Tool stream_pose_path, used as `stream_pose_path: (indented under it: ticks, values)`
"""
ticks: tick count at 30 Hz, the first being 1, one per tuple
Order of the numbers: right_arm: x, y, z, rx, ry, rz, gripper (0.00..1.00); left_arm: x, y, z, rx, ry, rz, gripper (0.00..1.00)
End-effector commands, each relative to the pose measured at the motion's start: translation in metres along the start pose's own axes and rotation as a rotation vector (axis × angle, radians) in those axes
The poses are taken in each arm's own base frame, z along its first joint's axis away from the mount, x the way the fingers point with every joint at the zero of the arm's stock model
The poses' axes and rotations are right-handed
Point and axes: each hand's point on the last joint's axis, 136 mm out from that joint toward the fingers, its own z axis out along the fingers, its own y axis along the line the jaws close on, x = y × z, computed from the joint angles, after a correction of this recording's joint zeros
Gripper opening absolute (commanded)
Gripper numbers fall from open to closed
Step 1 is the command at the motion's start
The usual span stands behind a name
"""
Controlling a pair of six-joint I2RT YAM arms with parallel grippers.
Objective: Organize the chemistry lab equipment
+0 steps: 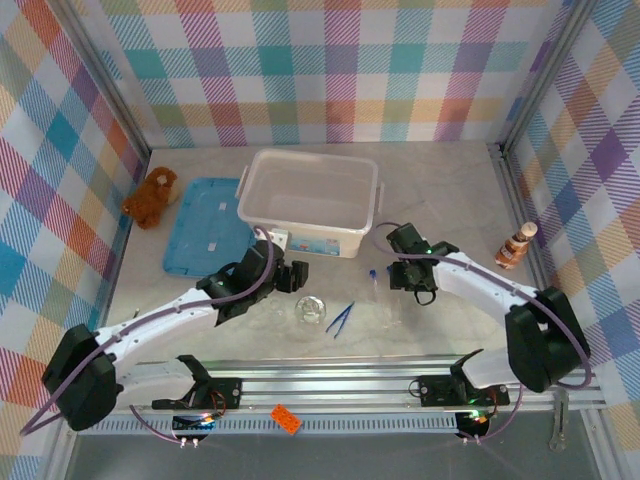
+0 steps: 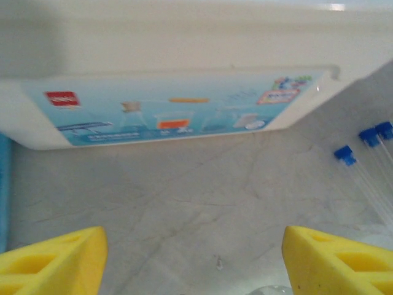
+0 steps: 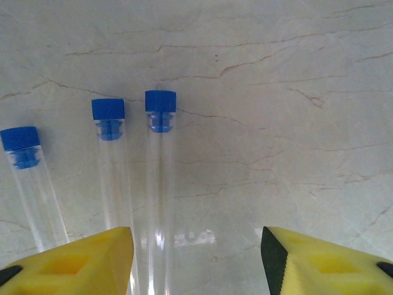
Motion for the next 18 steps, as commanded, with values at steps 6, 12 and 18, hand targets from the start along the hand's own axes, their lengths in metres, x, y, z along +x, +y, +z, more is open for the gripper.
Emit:
stream_pose_path:
  ticks: [6,12,18]
  values:
    - [-0.014,0.008,0.011,-0.050,0.016,0.018,0.52,-0.018,-0.034,0.008,0.090,-0.034,0.026,0.75]
    - [-0.018,0.010,0.018,-0.074,0.034,0.020,0.48,-0.016,-0.046,0.012,0.118,-0.017,0.024,0.75]
    - [-0.018,0.014,0.023,-0.087,0.046,0.014,0.47,-0.010,-0.050,0.016,0.132,-0.007,0.016,0.74]
